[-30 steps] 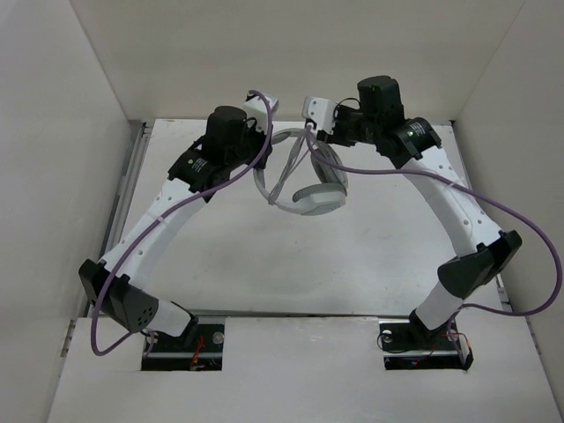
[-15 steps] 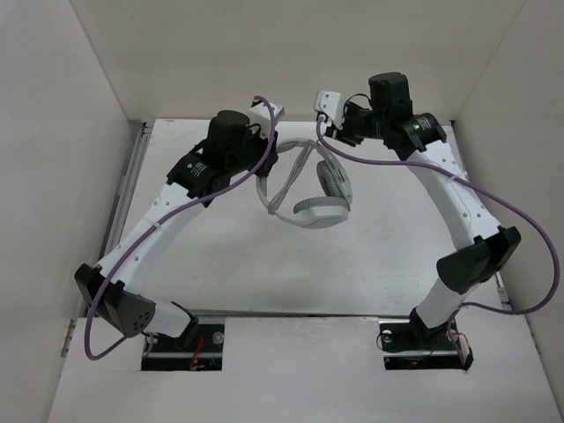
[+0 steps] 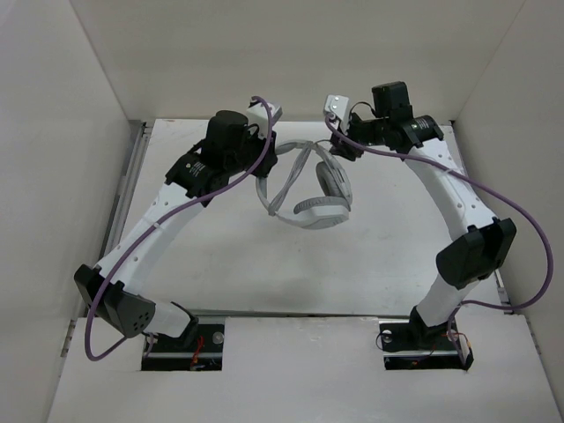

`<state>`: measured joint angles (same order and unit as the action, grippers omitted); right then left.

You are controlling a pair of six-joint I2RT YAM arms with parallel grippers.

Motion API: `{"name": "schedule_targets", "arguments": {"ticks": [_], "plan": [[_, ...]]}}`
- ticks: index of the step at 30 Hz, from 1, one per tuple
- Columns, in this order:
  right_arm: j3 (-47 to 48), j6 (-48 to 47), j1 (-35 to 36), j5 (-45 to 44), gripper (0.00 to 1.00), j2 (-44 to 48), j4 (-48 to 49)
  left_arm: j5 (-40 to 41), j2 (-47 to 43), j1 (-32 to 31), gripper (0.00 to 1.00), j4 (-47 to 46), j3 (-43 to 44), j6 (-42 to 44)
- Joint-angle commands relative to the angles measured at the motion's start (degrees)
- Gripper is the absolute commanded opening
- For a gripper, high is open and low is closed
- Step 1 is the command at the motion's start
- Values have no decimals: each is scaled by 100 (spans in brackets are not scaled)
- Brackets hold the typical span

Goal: Wrap the headphones

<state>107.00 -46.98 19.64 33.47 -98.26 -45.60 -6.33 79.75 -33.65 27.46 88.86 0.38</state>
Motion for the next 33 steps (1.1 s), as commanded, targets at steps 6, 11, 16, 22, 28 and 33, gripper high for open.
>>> {"name": "schedule_targets", "arguments": {"ticks": [6,11,16,22,28,33], "plan": [[-952,786,-377,871,42,333,368,-316,-232,100,0,-461,430,-434],[-1260,998,-474,1091,42,509,482,-316,-170,153,0,-505,466,-434],[-1664,1068,-606,1179,42,711,544,-281,-117,258,0,-584,439,-407],[-2551,1112,-808,1205,42,1194,693,-220,67,451,0,-733,439,-495],[-3413,1165,-1072,1188,42,1765,869,-220,401,522,0,-936,501,-715],[-3958,1472,-1344,1205,41,2389,1114,-220,849,574,0,-1181,501,-855]]}}
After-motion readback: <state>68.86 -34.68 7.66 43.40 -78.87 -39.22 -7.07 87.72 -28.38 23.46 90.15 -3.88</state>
